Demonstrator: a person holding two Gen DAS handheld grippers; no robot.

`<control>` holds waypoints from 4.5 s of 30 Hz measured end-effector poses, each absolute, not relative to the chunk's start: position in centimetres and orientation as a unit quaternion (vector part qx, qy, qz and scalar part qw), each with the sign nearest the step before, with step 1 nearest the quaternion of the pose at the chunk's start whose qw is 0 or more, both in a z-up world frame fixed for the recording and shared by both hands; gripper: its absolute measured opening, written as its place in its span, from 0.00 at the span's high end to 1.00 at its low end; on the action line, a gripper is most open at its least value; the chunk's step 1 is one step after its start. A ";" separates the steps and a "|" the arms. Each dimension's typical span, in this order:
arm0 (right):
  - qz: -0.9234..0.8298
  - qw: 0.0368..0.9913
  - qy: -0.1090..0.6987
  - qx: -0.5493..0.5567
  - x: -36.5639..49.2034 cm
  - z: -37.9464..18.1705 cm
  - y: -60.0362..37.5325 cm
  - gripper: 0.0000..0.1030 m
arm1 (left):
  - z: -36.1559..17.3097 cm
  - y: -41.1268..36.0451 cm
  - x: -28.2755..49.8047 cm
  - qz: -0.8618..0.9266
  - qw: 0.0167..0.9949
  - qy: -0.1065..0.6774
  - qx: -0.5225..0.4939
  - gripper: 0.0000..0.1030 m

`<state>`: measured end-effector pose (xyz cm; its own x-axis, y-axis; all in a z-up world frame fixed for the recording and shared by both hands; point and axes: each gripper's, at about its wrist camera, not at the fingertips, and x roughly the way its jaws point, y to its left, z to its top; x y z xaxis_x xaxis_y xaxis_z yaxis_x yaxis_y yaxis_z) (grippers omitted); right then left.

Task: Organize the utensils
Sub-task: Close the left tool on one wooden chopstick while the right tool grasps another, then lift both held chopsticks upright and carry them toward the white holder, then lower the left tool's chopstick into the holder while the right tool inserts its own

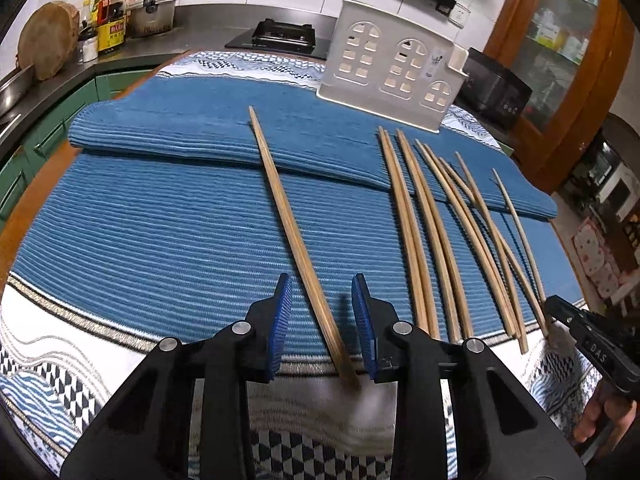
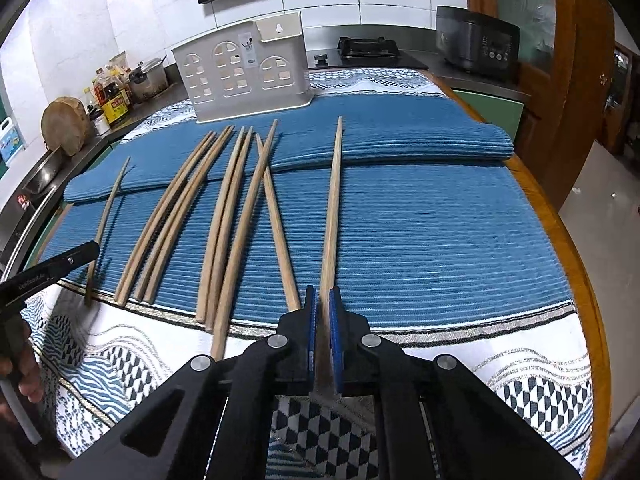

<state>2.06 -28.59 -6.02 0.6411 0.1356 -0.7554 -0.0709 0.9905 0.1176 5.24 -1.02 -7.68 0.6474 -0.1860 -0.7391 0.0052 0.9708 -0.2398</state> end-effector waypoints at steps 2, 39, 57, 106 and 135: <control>0.057 0.904 0.422 0.037 2.2 -6.1 -28.7 0.93 | -7.9 -0.9 5.6 -0.050 0.899 0.420 -0.110 0.70; 0.053 0.948 0.312 -0.006 -1.5 1.6 -27.8 0.93 | -6.3 0.4 4.0 -0.050 0.910 0.398 -0.107 0.78; 0.066 0.953 0.294 -0.024 -1.6 3.4 -26.9 0.93 | -7.2 0.2 3.5 -0.043 0.906 0.413 -0.080 0.95; 0.152 0.907 0.381 -0.096 24.8 15.8 -23.7 0.93 | 19.6 0.0 17.7 -0.146 0.963 0.226 -0.014 0.95; 0.151 0.935 0.312 -0.073 16.9 15.6 -26.5 0.69 | 19.5 -2.7 23.7 -0.133 0.960 0.243 -0.021 0.55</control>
